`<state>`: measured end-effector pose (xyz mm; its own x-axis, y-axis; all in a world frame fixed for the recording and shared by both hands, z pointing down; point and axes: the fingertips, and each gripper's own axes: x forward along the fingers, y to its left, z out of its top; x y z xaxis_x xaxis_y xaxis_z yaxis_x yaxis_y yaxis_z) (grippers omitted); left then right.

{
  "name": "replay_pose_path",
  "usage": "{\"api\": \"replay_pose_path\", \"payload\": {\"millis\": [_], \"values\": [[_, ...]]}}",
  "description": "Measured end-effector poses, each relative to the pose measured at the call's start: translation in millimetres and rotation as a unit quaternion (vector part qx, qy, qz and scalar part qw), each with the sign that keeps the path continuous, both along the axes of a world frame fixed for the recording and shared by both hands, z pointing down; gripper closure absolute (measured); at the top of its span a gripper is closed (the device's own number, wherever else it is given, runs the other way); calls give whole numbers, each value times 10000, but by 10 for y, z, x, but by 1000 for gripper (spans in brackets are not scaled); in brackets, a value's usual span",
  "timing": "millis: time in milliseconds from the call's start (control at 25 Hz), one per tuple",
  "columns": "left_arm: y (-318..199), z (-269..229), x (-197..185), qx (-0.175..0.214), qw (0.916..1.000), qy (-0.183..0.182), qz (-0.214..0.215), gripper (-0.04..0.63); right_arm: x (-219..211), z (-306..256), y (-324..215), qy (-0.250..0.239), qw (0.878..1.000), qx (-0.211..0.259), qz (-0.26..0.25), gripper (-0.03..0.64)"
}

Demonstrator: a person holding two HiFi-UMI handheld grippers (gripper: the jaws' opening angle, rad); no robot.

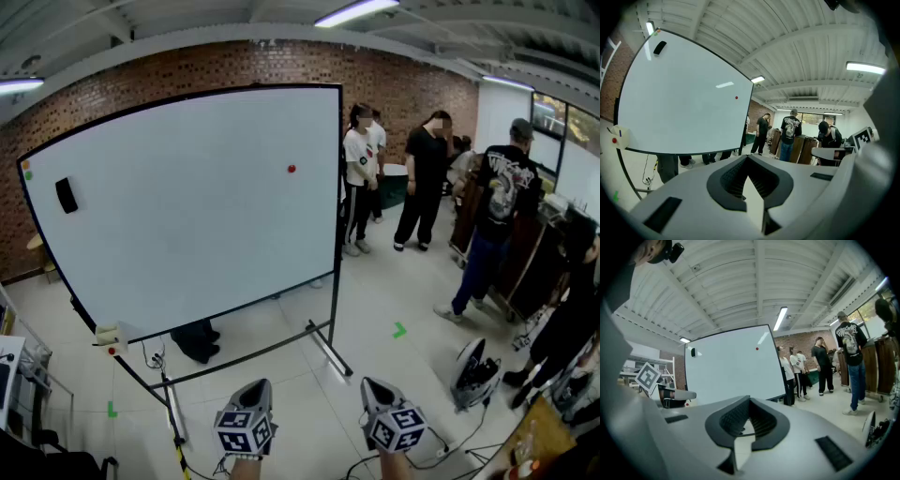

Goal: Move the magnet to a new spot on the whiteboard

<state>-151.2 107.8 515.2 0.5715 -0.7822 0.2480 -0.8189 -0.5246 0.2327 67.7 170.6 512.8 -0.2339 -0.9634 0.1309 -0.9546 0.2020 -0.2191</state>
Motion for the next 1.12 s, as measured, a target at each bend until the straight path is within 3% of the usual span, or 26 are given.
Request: {"api": "replay_pose_path", "payload": {"millis": [680, 880, 1120], "values": [[56, 255, 554, -112, 9998, -71, -179, 604, 684, 383, 155, -286, 9994, -166, -112, 609], [-295, 313, 713, -99, 9999, -78, -97, 605, 805, 474, -133, -306, 9994, -178, -41, 609], [-1092, 325, 896, -14, 10000, -20, -18, 605, 973, 546, -862, -283, 9995, -157, 50, 609]]}}
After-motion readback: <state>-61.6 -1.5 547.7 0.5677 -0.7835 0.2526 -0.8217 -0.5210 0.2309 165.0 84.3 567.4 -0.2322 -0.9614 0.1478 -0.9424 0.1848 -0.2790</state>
